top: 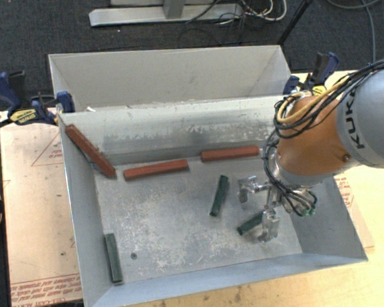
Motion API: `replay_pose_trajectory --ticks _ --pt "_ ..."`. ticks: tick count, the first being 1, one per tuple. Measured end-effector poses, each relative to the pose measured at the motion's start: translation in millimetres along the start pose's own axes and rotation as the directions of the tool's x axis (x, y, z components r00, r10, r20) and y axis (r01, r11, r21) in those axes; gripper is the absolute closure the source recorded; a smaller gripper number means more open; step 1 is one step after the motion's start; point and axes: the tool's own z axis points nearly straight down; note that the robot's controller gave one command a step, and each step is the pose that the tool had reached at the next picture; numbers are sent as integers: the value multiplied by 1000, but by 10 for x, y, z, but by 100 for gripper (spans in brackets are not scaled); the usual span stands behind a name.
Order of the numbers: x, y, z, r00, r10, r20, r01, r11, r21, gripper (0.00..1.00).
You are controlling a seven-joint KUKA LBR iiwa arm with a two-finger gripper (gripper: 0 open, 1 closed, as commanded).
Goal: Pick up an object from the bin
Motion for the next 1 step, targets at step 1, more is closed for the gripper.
replay_pose_trajectory --ticks 1 --pt "33 -44 -49 998 -57 -7 57 998 -2 0"
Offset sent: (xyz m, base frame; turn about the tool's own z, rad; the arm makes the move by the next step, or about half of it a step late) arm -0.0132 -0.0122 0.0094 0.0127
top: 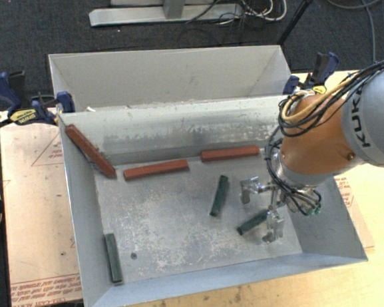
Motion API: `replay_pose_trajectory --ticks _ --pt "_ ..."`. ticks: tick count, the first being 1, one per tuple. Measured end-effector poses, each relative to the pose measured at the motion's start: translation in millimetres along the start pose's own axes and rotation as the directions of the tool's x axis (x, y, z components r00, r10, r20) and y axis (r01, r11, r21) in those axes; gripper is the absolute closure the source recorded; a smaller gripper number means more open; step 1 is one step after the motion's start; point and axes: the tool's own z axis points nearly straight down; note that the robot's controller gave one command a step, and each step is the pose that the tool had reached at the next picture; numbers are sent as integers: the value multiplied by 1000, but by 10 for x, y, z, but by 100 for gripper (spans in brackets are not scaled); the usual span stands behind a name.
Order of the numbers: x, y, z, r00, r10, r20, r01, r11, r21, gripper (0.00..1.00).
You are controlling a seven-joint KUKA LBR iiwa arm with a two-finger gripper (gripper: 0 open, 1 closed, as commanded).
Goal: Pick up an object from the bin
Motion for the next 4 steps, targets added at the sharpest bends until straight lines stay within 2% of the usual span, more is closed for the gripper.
replay_pose_trajectory --ticks 1,2,3,4 --pt "96 -36 -59 998 67 3 -67 998 1 0" --pt "-200 -21 238 999 -49 4 49 999 2 0" --pt "-163 -130 248 1000 27 3 -27 1000 0 100" --pt "-163 -130 248 1000 27 3 -27 1000 0 100"
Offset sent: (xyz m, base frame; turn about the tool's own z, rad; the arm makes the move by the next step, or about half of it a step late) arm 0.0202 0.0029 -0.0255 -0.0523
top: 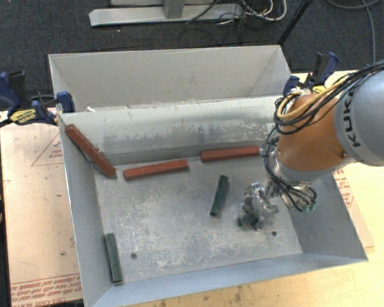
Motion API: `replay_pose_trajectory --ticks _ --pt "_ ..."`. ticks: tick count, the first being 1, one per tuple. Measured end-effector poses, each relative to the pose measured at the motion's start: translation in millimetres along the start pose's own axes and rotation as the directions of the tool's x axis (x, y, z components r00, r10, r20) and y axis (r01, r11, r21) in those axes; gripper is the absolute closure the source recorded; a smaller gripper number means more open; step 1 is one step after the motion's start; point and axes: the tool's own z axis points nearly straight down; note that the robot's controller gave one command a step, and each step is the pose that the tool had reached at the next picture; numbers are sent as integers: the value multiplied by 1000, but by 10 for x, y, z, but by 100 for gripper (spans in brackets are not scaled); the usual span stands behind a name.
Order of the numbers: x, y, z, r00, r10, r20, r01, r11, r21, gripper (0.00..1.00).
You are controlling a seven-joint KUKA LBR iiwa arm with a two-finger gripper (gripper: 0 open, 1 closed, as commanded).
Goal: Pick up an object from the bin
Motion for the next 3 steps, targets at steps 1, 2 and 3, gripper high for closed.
replay_pose_trajectory --ticks 1,2,3 --pt "0 1 -6 1000 0 0 0 1000 0 100" --pt "13 8 -64 1000 -1 -5 1 1000 -1 100" --pt "12 9 -211 1000 -1 -4 1 1000 -1 100"
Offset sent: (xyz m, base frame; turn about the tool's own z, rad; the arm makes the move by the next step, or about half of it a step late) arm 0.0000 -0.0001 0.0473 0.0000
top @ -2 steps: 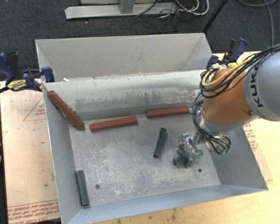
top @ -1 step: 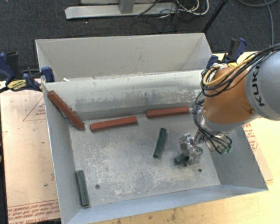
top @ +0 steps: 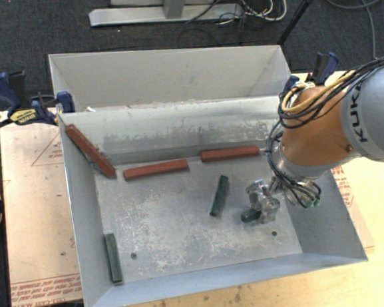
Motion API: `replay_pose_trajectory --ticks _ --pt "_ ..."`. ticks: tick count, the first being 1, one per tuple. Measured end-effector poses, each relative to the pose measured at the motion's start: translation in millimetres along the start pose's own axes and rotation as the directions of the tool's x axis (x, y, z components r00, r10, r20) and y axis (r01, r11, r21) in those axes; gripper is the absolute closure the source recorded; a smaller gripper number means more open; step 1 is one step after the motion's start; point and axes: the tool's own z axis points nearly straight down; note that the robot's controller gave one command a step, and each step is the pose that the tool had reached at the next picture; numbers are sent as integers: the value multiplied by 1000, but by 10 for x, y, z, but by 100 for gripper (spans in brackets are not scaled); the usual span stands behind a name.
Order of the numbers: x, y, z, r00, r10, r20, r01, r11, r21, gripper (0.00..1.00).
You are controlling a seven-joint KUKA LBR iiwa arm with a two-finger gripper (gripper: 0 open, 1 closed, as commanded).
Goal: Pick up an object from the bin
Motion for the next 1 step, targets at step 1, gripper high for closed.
replay_pose_trajectory --ticks 1 --pt "-11 -3 -112 1000 0 4 0 1000 1 100"
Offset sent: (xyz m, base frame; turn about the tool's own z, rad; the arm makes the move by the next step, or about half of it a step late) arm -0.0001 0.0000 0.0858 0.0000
